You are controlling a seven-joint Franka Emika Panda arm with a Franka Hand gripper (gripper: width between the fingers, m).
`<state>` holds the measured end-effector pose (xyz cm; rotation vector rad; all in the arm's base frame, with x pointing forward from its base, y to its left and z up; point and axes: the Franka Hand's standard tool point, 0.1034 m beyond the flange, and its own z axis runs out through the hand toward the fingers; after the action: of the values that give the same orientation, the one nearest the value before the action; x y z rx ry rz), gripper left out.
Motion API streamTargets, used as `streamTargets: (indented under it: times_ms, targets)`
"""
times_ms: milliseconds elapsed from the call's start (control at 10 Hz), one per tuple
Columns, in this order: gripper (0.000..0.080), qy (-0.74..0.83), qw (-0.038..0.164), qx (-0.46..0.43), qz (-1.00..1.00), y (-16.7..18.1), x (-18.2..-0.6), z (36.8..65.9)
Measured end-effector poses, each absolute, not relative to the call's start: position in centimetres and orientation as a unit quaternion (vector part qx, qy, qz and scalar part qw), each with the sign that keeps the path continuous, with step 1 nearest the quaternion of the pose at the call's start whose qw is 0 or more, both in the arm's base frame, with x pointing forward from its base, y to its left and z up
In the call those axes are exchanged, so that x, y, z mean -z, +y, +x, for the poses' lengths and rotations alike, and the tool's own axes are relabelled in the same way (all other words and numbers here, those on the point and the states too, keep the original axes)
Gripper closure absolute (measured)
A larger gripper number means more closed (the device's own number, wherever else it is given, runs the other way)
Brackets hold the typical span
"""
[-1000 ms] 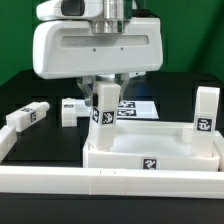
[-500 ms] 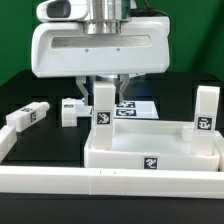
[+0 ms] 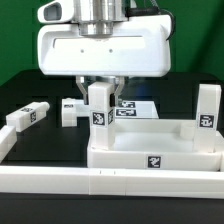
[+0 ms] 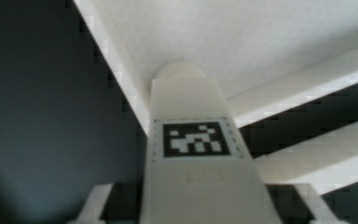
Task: Assemble desk
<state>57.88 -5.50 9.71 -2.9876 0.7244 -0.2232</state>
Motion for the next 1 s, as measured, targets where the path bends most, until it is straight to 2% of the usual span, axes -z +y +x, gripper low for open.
streamTargets:
  times_ms: [300, 500, 600, 700, 800, 900, 1000]
  targets:
    - [0.0509, 0.38, 0.037, 0.067, -0.922, -5.46, -9.7, 57.84]
    - [0.0509, 0.412, 0.04, 0.066, -0.908, -5.47, -9.7, 57.83]
    - [0.0413, 0.429, 0.045, 0.064, -0.9, -5.35, -9.68, 57.83]
    - [0.0413, 0.415, 0.044, 0.065, -0.906, -5.32, -9.68, 57.83]
    - [0.0231, 0.4, 0.043, 0.065, -0.913, -5.32, -9.68, 57.83]
    - [0.0231, 0.366, 0.041, 0.067, -0.927, -5.43, -9.68, 57.82]
    - [0.0166, 0.319, 0.037, 0.069, -0.945, -5.51, -9.68, 57.82]
